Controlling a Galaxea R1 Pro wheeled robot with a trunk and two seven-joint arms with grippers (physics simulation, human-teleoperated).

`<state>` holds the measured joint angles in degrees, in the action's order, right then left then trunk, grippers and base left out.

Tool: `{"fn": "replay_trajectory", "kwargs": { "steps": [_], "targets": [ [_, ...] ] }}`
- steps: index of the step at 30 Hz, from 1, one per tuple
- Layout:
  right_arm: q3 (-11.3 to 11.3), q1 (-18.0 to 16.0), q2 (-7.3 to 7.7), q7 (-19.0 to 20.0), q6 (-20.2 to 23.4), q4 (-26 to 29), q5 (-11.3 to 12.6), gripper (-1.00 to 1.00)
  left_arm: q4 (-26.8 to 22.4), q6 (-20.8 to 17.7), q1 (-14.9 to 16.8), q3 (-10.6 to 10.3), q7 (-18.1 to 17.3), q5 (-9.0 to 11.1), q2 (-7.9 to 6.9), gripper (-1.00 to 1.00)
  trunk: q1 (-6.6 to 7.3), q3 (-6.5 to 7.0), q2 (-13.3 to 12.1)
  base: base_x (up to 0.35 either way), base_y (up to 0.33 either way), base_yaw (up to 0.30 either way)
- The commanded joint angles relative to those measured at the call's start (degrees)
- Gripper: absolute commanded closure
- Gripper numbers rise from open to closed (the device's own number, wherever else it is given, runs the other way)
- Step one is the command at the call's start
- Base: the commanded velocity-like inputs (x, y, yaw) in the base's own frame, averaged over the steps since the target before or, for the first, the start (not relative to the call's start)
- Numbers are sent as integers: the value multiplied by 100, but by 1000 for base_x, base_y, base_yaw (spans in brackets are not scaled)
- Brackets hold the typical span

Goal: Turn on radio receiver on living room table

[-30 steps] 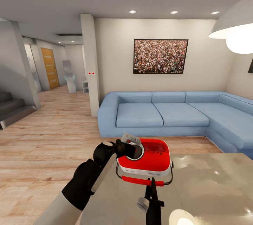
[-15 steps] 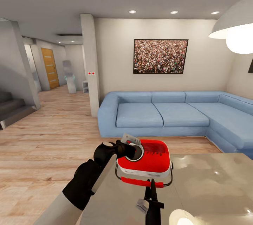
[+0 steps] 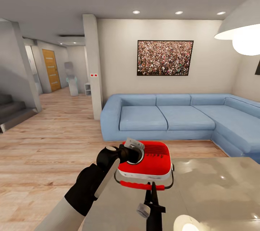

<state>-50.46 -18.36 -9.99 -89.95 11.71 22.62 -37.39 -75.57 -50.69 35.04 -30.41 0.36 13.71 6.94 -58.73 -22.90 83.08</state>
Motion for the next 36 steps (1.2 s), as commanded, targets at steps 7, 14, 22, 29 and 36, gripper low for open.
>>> {"fn": "replay_trajectory", "kwargs": {
  "steps": [7, 14, 22, 29, 36],
  "targets": [
    [-60, -1, 0, -5, -21, 40, -5, 100, 56, 6, -7, 0, -1, 0, 0, 100, 0, 0, 0, 0, 0, 0],
    [-62, -1, 0, -5, -18, 126, -3, 100, 62, 6, -13, 0, -1, 0, -4, 100, 0, 0, 0, 0, 0, 0],
    [-61, -1, 0, -5, -8, 162, 10, 100, -139, -3, -14, 6, 11, 0, 8, 100, 0, 0, 0, 0, 0, 0],
    [-61, -1, 0, -5, -3, 146, 21, 100, -795, -38, -12, 24, 36, -8, 37, 100, 0, 0, 0, 0, 0, 0],
    [-61, -1, 0, -5, -12, 104, 29, 100, -1132, -48, -11, 32, 40, -9, 36, 100, 0, 0, 0, 0, 0, 0]
  ]
}}
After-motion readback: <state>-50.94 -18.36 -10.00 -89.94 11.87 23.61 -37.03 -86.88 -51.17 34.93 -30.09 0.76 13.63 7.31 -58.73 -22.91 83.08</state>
